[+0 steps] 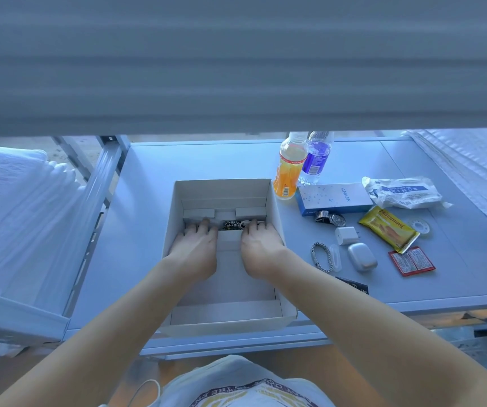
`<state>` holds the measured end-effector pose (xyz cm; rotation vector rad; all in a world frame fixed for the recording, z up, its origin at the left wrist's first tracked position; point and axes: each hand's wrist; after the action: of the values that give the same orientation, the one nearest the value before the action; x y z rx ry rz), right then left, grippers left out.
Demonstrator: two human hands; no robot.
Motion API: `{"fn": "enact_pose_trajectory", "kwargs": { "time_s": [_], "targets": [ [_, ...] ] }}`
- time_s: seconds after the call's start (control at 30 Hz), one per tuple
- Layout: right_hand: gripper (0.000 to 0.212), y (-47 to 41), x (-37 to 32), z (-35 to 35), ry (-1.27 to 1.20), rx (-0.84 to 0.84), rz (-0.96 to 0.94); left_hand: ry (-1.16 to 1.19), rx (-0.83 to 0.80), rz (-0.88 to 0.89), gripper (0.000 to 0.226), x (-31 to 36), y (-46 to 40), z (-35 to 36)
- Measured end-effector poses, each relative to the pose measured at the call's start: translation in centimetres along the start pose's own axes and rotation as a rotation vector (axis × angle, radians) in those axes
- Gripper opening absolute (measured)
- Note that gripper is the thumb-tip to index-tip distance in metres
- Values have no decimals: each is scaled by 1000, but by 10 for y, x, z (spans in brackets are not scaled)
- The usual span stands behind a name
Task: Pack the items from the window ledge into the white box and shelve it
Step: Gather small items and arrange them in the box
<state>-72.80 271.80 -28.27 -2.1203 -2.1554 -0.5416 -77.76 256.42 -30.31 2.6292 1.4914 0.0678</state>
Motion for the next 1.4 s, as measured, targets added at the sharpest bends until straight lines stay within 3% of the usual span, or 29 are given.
{"fn": "enact_pose_trajectory", "kwargs": {
  "time_s": [0.2,0.33,0.4,0.47,0.67,0.87,1.03,1.2,1.4],
  "targets": [
    [58,0,1,-1,0,20,-19,116,-78,152,65,4,-2,-1],
    [53,1,1,-2,11,32,-28,81,69,5,60,4,-5,-6],
    [50,1,0,-1,14,32,-32,44,27,-55,63,1,-4,-7],
    [48,1,0,-1,16,43,-37,8,-38,-47,63,3,-3,-5],
    [46,0,1,1,-1,72,-55,-7,4,5,41,9,0,-4],
    [48,-1,0,3,-2,101,-55,12,-46,31,42,7,1,-4],
    [55,0,1,3,14,78,-63,16,-101,42,57,7,0,-6],
    [52,7,1,-2,10,46,-80,56,-75,37,54,4,2,-11],
    [34,41,13,-10,-131,238,-261,27,58,80,62,5,11,-25]
  ]
}}
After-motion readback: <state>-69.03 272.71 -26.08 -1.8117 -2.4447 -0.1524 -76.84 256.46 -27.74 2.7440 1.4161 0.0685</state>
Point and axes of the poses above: each hand's wrist, its own y-axis away from the middle knuckle, its own z-axis out of the palm, x = y × z, and after that the axes turned 11 degrees about x, right-handed
